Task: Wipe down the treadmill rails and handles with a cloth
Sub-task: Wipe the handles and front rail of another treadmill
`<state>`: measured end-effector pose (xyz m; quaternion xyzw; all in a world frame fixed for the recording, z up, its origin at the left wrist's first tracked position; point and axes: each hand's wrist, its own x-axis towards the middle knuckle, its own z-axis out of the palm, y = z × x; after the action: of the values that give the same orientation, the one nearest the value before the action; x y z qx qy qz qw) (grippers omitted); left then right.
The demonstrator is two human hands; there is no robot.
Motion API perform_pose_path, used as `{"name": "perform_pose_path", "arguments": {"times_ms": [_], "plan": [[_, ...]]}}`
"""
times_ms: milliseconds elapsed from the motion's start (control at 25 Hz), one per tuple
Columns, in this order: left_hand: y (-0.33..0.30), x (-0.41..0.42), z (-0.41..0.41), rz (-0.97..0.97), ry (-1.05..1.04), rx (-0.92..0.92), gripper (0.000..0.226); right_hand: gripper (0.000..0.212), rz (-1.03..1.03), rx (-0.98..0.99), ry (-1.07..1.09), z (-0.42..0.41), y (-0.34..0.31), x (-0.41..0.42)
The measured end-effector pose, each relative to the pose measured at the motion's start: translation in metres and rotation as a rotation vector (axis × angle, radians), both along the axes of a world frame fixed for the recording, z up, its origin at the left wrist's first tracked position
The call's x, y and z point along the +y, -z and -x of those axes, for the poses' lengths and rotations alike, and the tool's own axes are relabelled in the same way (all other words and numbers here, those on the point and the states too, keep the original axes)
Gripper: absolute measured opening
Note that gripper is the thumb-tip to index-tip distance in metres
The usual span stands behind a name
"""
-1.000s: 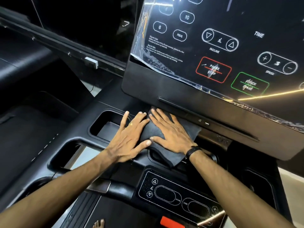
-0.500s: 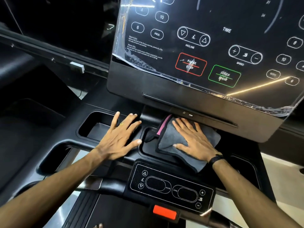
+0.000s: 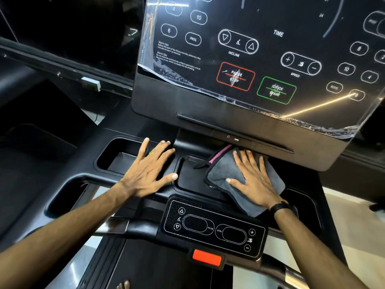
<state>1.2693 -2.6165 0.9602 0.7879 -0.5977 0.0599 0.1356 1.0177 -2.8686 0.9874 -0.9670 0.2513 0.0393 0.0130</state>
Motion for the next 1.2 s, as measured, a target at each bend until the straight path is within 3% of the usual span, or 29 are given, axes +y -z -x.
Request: {"name": "perform_pose_path", "arguments": {"times_ms": [200, 440, 720, 1000, 1200], "plan": [[0.001, 0.000, 0.001, 0.017, -0.043, 0.028, 0.090, 0.102, -0.033, -0.061, 0.229, 0.015, 0.006, 0.011], [0.002, -0.001, 0.002, 0.026, -0.046, 0.038, 0.092, 0.103, -0.131, -0.173, 0.637, 0.016, 0.007, 0.027], [0.006, -0.006, -0.002, -0.013, -0.043, 0.028, 0.096, 0.095, -0.104, -0.205, 0.665, 0.023, 0.008, 0.039], [0.004, -0.007, 0.000, -0.014, -0.056, 0.014, 0.091, 0.100, -0.040, -0.231, 0.661, 0.020, 0.012, 0.028], [0.007, -0.004, -0.002, -0.006, -0.043, -0.008, 0.091, 0.101, -0.244, -0.295, 0.688, 0.026, -0.006, 0.010]]}}
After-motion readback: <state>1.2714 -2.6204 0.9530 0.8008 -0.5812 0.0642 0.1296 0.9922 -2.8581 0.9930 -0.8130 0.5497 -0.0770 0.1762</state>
